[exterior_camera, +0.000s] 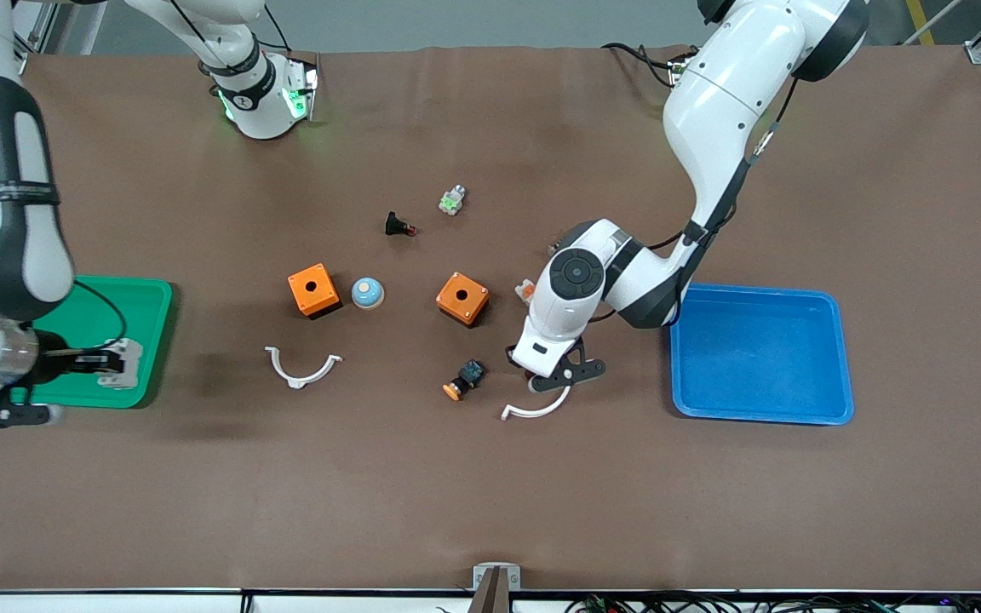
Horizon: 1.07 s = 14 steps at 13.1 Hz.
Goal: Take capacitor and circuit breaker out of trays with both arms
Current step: 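Carry the capacitor toward the table middle while the right gripper lifts the breaker, then lower the capacitor near the white arc while the right gripper carries the breaker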
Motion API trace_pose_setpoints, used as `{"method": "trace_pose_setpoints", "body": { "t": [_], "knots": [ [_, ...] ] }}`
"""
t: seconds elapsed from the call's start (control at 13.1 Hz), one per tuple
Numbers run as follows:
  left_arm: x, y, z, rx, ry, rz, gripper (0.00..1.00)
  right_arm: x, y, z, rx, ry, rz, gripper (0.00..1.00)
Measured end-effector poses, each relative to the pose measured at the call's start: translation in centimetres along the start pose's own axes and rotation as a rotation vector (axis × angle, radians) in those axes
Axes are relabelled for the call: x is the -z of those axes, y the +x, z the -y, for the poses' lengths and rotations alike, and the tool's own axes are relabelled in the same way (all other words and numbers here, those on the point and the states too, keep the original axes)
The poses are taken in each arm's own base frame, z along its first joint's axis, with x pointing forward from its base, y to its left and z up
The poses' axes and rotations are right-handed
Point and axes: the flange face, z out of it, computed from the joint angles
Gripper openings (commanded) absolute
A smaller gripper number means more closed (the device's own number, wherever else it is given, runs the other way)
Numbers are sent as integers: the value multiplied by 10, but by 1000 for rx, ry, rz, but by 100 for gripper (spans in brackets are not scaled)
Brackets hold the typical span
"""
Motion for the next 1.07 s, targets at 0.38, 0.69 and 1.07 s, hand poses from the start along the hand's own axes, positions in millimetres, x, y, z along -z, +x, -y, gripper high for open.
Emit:
{"method": "trace_pose_setpoints", "body": {
  "t": [0.38, 0.69, 1.07],
  "knots": [
    [0, 8, 0, 8, -20, -22, 100, 8, -16, 168, 192, -39, 89, 22],
    [38, 41, 5, 37, -50, -88, 100, -9, -42, 273, 159, -79, 117, 22],
    [138, 105, 62, 24, 100, -183, 100, -40, -63, 349, 64, -39, 58, 22]
  ]
}}
